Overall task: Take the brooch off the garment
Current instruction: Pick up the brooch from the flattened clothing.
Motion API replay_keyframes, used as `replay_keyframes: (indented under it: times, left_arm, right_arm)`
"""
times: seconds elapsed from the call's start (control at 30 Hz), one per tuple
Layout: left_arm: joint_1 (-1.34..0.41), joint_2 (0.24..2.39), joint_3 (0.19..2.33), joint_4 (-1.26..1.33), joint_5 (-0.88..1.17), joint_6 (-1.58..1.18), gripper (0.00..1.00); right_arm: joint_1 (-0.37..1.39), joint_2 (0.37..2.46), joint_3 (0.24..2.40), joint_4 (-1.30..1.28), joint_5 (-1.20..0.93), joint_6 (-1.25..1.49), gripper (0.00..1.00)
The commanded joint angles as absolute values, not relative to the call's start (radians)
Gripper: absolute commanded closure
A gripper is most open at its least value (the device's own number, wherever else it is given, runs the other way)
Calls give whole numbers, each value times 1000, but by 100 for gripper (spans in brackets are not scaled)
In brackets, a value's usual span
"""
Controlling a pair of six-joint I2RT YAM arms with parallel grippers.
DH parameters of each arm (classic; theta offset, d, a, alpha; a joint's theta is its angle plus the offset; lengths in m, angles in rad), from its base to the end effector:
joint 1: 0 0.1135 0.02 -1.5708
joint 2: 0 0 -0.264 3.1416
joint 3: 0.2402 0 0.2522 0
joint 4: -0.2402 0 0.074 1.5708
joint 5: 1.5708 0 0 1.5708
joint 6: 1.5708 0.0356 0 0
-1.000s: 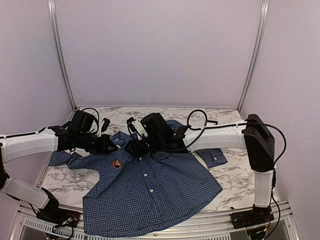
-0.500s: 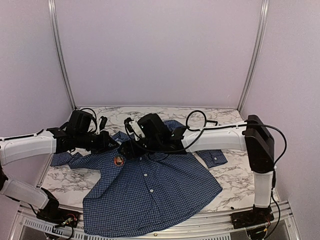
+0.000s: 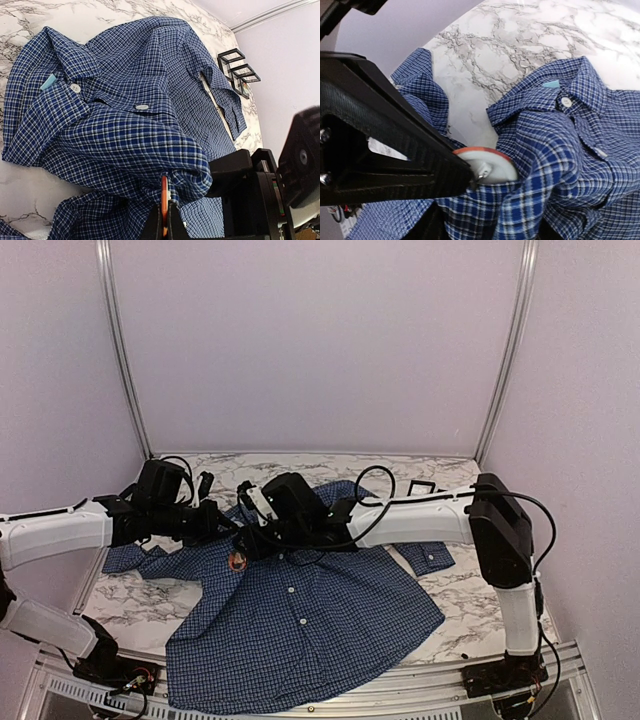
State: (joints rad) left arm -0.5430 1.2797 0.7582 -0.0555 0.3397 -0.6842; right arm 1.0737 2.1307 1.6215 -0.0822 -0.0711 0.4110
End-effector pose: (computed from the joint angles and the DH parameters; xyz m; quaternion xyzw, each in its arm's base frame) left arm 0.2307 -0.1531 0.2377 0.0193 0.8699 -0.3920 0.2986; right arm 0.2335 0.4356 0.2091 -0.3027 0.8285 0.3409 0.3252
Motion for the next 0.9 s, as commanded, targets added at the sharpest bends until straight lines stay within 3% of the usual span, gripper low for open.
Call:
replay_keyframes:
  times: [0.0, 0.13, 0.43, 0.6, 0.87]
  left_arm:
    - [-545, 1264, 793, -74, 357, -660, 100]
    - [-545, 1262, 812, -119, 347, -623, 100]
    - [-545, 1266, 845, -203, 342, -525, 100]
    - [-544, 1272, 857, -233, 352, -480, 99]
    - [-545, 1252, 799, -138, 386, -542, 80]
  right_arm:
    - [1080, 2161, 1652, -133, -34, 397, 64]
    - [1077, 2156, 1646, -140, -17, 385, 82]
    - [1076, 2145, 1616, -141, -5, 347, 100]
    - [1076, 2111, 1561, -83, -12, 309, 100]
    - [1078, 2060, 1481, -10, -44, 287, 100]
